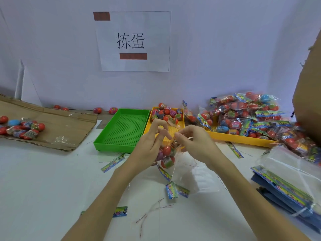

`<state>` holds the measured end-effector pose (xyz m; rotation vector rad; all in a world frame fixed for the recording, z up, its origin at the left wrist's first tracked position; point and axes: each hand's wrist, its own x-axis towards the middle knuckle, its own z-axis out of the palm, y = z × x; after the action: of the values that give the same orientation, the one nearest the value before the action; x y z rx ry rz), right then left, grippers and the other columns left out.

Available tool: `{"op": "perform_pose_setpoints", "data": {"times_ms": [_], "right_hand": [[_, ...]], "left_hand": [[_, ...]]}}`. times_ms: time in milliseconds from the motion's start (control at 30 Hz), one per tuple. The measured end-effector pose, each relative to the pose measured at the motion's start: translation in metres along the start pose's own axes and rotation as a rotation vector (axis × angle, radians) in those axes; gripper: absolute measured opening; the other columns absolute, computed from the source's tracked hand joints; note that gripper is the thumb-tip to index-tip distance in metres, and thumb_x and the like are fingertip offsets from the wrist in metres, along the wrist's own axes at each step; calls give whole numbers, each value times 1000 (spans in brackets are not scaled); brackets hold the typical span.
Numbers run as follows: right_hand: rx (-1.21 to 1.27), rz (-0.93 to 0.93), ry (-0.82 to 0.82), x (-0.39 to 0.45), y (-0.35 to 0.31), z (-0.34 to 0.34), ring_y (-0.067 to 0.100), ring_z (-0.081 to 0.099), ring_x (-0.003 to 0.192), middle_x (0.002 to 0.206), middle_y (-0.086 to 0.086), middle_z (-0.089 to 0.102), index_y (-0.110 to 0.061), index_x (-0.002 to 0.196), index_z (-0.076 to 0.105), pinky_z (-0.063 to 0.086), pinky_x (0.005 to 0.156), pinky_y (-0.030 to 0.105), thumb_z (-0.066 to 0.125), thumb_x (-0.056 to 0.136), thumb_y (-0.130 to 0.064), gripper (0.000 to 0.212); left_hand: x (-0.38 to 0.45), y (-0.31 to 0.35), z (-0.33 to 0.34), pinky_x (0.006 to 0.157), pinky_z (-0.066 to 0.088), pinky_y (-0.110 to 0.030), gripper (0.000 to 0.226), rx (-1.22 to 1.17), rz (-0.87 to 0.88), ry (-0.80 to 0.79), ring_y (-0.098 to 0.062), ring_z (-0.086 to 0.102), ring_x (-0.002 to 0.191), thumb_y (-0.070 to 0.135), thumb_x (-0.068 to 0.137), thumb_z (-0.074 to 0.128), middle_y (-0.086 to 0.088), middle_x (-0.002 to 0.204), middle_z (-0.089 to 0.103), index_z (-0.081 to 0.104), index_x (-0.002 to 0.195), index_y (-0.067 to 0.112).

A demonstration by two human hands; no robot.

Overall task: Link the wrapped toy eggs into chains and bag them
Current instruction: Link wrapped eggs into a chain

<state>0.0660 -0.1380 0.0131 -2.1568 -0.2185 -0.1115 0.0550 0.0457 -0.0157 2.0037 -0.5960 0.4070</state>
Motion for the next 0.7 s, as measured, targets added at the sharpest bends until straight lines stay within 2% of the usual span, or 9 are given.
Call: {"op": "perform_pose_setpoints", "data": {"times_ms": [67,133,167,200,233,333,400,567,700], "right_hand": [[56,-5,82,0,1,8,12,68,86,94,-5,70,-18,107,68,62,78,39,63,100,-38,22],[103,-20,160,0,2,14,7,65,87,93,-7,70,-18,107,70,57,74,28,62,101,-37,22],[138,-20,188,0,2,16,6,65,88,93,-8,71,-18,107,70,54,74,25,62,101,-36,21],[182,-14,208,0,3,17,6,65,90,94,-8,71,-18,106,71,54,76,25,61,102,-34,20],[228,-3,220,0,3,17,8,67,92,94,-7,72,-18,106,72,57,79,28,61,102,-32,19],[349,46,194,0,3,15,14,71,95,97,-1,75,-18,106,73,64,82,39,60,104,-26,16],[378,56,130,0,2,12,14,72,95,97,-1,75,-22,108,74,64,81,38,58,104,-25,16],[200,-15,-13,0,1,5,3,64,101,106,-13,70,-36,109,70,55,71,17,57,104,-29,15],[105,-96,-8,-1,-1,6,6,66,100,103,-10,74,-25,113,76,58,79,23,57,104,-26,21]], "left_hand": [[0,3,0,58,50,-26,10,-55,-21,9,-6,65,67,42,108,37,6,101,69,43,113,34],[1,8,-1,70,55,-55,13,-157,-72,-10,-30,69,74,42,106,45,-3,107,67,45,117,35],[1,9,-3,73,54,-62,18,-229,-111,-36,-44,66,78,41,105,51,-7,111,66,45,121,36],[1,10,-6,79,55,-64,27,-298,-148,-68,-49,65,81,36,104,59,-9,115,65,45,127,37],[1,9,-8,85,58,-58,38,-350,-172,-99,-47,66,84,28,102,65,-10,118,64,45,133,37],[0,6,-11,90,59,-35,61,-391,-188,-140,-21,72,89,10,97,72,-8,124,63,42,141,41],[1,4,-9,92,58,-36,71,-407,-211,-126,-21,75,93,6,95,73,-12,127,62,40,143,47],[2,-2,-7,96,60,-46,93,-528,-271,-85,-30,74,101,-3,91,77,-9,123,69,31,153,49],[3,-5,-5,95,60,-47,83,-601,-349,-21,-33,75,107,-3,86,80,-9,117,71,43,148,38]]}}
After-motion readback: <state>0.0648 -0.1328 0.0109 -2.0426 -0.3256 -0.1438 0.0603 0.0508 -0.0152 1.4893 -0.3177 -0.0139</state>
